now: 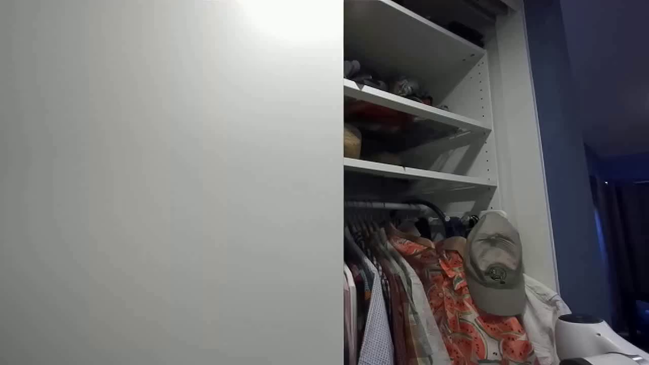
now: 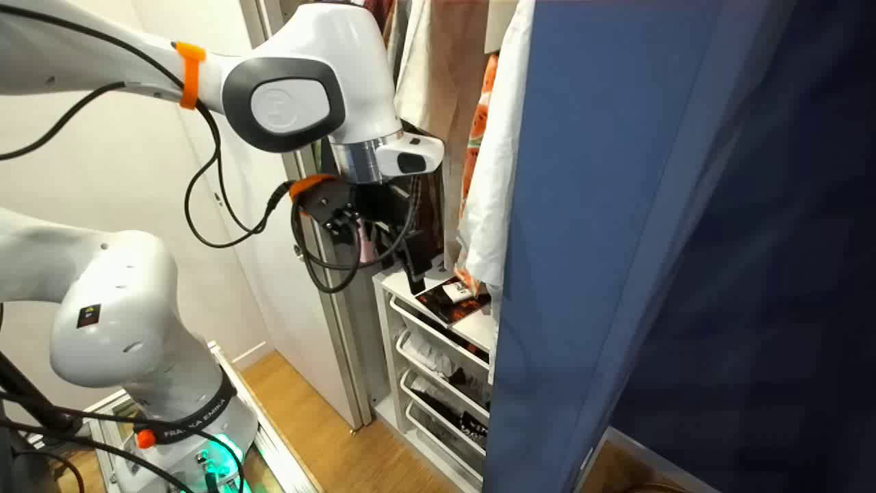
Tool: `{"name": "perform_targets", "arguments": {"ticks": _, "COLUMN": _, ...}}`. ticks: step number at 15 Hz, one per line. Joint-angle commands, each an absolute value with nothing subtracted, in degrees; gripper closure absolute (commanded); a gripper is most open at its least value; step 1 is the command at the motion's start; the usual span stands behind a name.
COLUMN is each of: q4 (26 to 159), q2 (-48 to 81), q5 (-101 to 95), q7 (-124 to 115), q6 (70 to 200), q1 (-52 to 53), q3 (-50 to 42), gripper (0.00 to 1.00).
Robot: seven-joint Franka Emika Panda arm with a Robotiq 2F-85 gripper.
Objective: Remove the cap from the hook and put it on the bottom shelf
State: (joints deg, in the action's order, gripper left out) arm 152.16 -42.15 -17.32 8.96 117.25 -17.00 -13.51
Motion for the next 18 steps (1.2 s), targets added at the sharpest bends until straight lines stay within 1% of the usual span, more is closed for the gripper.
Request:
{"name": "perform_targets", "arguments": {"ticks": 1, "q4": 152.0, "q2": -42.2, "q5": -17.4, "q7": 8.9, "q6": 117.1, "q1": -16.8, "q3": -13.7, "gripper": 0.0}}
{"name": "perform_targets", "arguments": {"ticks": 9, "q4": 151.2, "q2": -42.6, "q5": -16.0, "q7": 8.9, "q6": 117.2, "q1": -15.8, "q3": -13.7, "gripper": 0.0}}
{"name": "perform_targets", "arguments": {"ticks": 11, "q4": 147.3, "q2": -45.9, "q5": -12.5, "q7": 8.4, "q6": 118.2, "q1": -13.9, "q3": -13.0, "gripper": 0.0}}
{"name": "perform_targets", "arguments": {"ticks": 15, "q4": 138.7, "q2": -48.3, "q5": -10.0, "q7": 6.8, "q6": 119.3, "q1": -9.3, "q3": -8.3, "gripper": 0.0}}
{"name": "perform_targets", "arguments": {"ticks": 18, "q4": 136.5, "q2": -50.4, "q5": -8.5, "q7": 4.7, "q6": 124.8, "q1": -6.1, "q3": -5.6, "gripper": 0.0}}
